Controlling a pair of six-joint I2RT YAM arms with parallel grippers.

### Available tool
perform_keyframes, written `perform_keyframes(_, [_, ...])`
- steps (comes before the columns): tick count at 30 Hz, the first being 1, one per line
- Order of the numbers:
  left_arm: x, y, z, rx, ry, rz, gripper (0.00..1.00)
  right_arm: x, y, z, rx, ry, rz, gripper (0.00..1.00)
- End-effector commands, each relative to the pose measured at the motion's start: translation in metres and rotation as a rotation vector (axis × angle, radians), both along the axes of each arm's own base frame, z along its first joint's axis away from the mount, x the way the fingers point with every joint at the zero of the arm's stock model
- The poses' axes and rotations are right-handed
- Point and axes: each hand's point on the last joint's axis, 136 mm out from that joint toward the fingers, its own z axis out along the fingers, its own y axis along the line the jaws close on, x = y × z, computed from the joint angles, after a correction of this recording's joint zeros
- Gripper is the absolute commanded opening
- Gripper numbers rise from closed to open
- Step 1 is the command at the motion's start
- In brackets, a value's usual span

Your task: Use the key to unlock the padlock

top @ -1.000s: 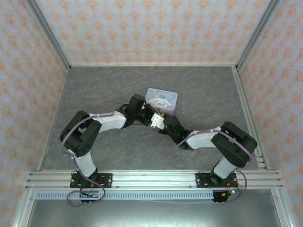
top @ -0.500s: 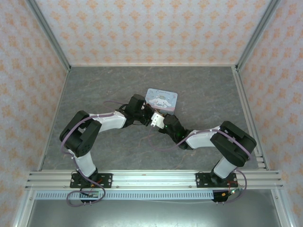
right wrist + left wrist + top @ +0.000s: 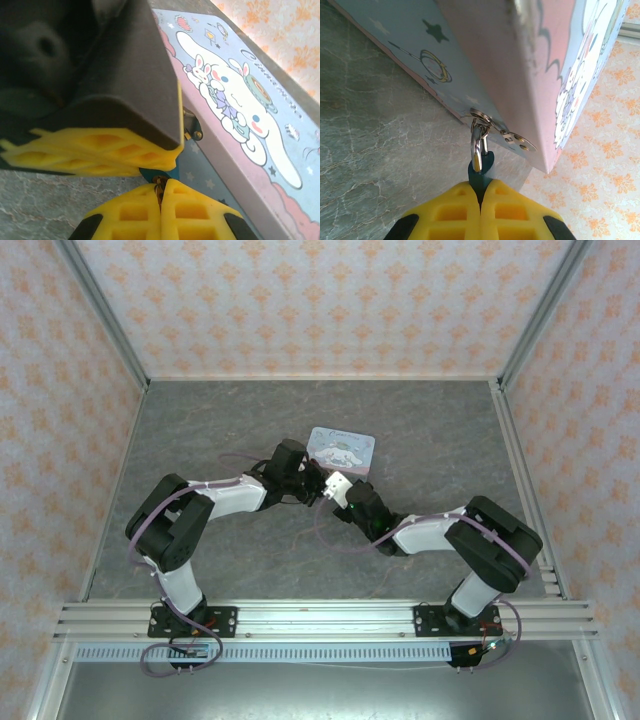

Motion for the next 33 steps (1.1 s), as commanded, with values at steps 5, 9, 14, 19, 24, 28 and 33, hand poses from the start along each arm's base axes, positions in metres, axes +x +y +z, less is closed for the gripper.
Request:
perform_keyframes(5, [0.003, -0.008, 0.025, -0.039, -0.057, -0.024, 0.00, 0.002, 0.010, 0.013, 0.283, 0.070, -0.071, 0.00])
perform_keyframes(9, [0.002, -0.006, 0.022, -0.028, -0.053, -0.023, 0.00, 0.002, 0.011, 0.010, 0.348, 0.104, -0.078, 0.00])
perform_keyframes(14, [0.001, -0.004, 0.018, -0.016, -0.051, -0.020, 0.00, 0.001, 0.009, 0.007, 0.349, 0.118, -0.076, 0.00])
perform_keyframes(19, [0.001, -0.003, 0.014, 0.002, -0.049, -0.028, 0.12, -0.001, 0.009, 0.004, 0.369, 0.156, -0.081, 0.00])
perform_keyframes(24, [-0.001, 0.005, 0.008, 0.058, -0.051, -0.030, 0.39, -0.003, 0.008, -0.005, 0.431, 0.224, -0.128, 0.00])
perform_keyframes(28, [-0.003, 0.015, 0.002, 0.098, -0.044, -0.017, 0.47, -0.005, 0.008, -0.013, 0.484, 0.281, -0.160, 0.00])
perform_keyframes(33, [-0.003, 0.026, 0.002, 0.117, -0.048, -0.007, 0.54, -0.007, 0.011, -0.014, 0.560, 0.321, -0.175, 0.00])
